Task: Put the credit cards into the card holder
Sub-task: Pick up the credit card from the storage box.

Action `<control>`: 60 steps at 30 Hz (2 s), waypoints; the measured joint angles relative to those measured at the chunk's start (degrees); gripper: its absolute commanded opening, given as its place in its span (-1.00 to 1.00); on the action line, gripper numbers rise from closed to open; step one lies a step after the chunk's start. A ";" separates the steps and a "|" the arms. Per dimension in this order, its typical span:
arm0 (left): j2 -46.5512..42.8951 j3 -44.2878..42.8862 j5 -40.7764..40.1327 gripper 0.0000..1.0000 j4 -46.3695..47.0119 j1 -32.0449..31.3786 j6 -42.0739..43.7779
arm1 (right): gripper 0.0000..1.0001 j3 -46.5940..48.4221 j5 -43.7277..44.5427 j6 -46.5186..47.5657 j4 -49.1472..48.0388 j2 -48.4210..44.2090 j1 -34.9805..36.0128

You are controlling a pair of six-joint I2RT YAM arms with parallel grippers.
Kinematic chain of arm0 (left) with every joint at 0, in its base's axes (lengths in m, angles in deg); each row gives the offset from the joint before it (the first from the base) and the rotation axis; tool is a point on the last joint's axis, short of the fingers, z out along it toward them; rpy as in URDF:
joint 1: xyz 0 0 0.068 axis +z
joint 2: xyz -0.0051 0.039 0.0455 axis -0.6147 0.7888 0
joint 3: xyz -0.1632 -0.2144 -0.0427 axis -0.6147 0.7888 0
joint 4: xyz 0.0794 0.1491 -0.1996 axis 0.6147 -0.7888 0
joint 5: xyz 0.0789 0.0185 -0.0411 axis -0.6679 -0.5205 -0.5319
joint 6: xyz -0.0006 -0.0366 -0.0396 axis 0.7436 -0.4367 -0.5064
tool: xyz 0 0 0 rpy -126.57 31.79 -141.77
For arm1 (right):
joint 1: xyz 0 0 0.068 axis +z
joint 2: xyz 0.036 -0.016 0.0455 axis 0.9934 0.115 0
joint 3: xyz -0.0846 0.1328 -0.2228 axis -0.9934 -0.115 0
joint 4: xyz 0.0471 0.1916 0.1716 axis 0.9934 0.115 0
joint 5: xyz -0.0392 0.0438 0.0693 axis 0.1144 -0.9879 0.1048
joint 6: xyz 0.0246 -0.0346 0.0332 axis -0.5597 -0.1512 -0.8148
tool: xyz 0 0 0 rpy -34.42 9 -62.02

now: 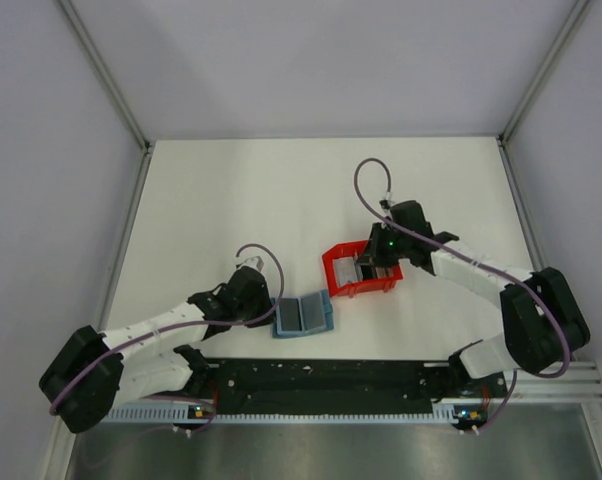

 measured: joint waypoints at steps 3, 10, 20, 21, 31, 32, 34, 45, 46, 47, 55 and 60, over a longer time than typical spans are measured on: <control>0.00 0.00 0.00 -1.00 0.00 0.00 0.13 | -0.84 0.00 0.02 0.00 0.02 -0.55 -0.02; 0.07 0.00 0.02 -1.00 0.09 0.00 0.15 | -0.84 0.00 2.05 0.11 0.66 -1.70 -0.02; 0.09 0.00 0.31 -1.00 0.17 0.00 0.17 | -0.82 0.02 5.42 2.14 3.61 -0.76 -0.02; 0.09 0.00 0.31 -1.00 0.17 0.00 0.17 | -0.82 0.04 5.42 2.32 3.72 -0.26 -0.02; 0.46 0.00 0.66 -1.00 0.61 0.00 0.15 | -0.50 0.11 5.35 2.56 4.33 1.40 -0.02; 0.46 0.00 0.66 -1.00 0.61 0.00 0.15 | -0.48 0.11 5.38 2.49 4.33 1.29 -0.02; 0.46 0.00 0.68 -1.00 0.61 0.00 0.15 | -0.43 0.11 5.44 2.38 4.42 0.59 -0.02; 0.46 0.00 0.70 -1.00 0.63 0.00 0.17 | -0.35 0.11 2.62 0.02 1.64 -1.27 -0.04; 0.46 0.00 0.72 -1.00 0.61 0.00 0.17 | -0.35 0.11 2.34 -0.11 1.18 -0.83 -0.04; 0.46 0.00 0.72 -1.00 0.61 0.00 0.17 | -0.35 0.11 2.19 -0.31 0.85 -0.42 -0.04; 0.46 0.00 0.81 -1.00 0.61 0.00 0.17 | -0.52 0.11 0.48 -1.14 -1.05 3.45 -0.04; 0.46 0.00 0.81 -1.00 0.61 0.00 0.17 | -0.72 0.11 -0.24 -1.42 -1.46 3.78 -0.04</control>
